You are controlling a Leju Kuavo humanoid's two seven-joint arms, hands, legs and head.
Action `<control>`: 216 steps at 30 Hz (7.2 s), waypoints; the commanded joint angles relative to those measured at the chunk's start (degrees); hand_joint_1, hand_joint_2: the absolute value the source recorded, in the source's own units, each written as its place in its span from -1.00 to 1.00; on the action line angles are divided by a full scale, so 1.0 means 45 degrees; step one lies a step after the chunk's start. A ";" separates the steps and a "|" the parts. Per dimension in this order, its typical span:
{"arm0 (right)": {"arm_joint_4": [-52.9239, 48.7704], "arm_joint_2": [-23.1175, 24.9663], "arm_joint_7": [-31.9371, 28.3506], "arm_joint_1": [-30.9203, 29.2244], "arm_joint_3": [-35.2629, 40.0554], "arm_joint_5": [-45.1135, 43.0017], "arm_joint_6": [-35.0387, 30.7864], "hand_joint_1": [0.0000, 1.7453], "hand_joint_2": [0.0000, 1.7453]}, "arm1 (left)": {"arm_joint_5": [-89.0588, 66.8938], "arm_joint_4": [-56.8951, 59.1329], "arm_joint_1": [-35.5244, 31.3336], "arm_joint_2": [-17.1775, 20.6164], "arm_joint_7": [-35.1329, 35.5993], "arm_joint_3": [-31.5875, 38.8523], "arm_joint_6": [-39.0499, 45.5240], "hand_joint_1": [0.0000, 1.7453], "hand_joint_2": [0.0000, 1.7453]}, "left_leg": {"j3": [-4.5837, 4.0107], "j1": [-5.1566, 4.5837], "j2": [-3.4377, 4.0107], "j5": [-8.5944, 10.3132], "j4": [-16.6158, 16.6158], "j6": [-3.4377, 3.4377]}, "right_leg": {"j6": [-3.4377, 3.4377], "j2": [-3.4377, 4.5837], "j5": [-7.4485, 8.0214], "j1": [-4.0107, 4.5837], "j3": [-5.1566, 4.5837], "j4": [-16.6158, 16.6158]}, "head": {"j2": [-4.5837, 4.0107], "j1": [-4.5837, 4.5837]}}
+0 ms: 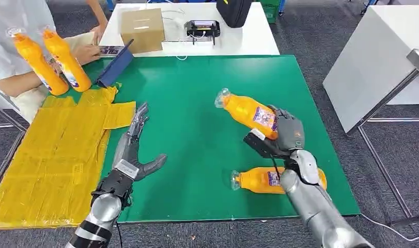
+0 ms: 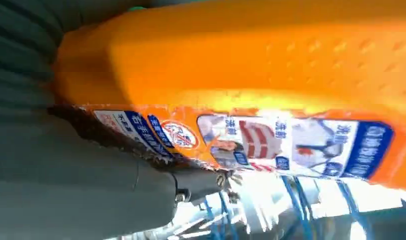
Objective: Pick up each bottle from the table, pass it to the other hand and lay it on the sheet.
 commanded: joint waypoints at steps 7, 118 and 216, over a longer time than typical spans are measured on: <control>-0.6261 0.2142 -0.2346 0.2142 -0.1527 -0.3147 -0.0772 1.00 1.00 | 0.0404 -0.0138 -0.0362 0.0297 0.0101 -0.0245 -0.0582 -1.00 1.00 | 0.0019 -0.0002 0.0023 -0.0039 0.0009 -0.0023 | -0.0023 0.0076 -0.0019 -0.0016 0.0008 0.0001 | 0.0000 -0.0009; -0.5933 -0.0713 -0.0147 0.3008 0.2332 0.0795 0.4631 -1.00 1.00 | -1.5111 1.3666 -0.6628 0.2032 0.8474 -0.0031 0.1555 -0.64 1.00 | 0.0094 0.0023 0.0070 -0.0066 0.0014 -0.0038 | -0.0048 0.0180 -0.0024 0.0000 0.0076 -0.0012 | 0.0000 -0.0005; -0.8577 0.1118 0.0069 0.4663 -0.1035 0.2412 -0.0716 1.00 1.00 | -0.5406 -0.0335 0.1343 -0.0047 0.1537 -0.0506 0.3218 -1.00 1.00 | 0.0244 0.0069 0.0145 -0.0188 0.0015 0.0057 | 0.0067 0.0240 -0.0039 0.0030 0.0308 -0.0191 | 0.0000 -0.0005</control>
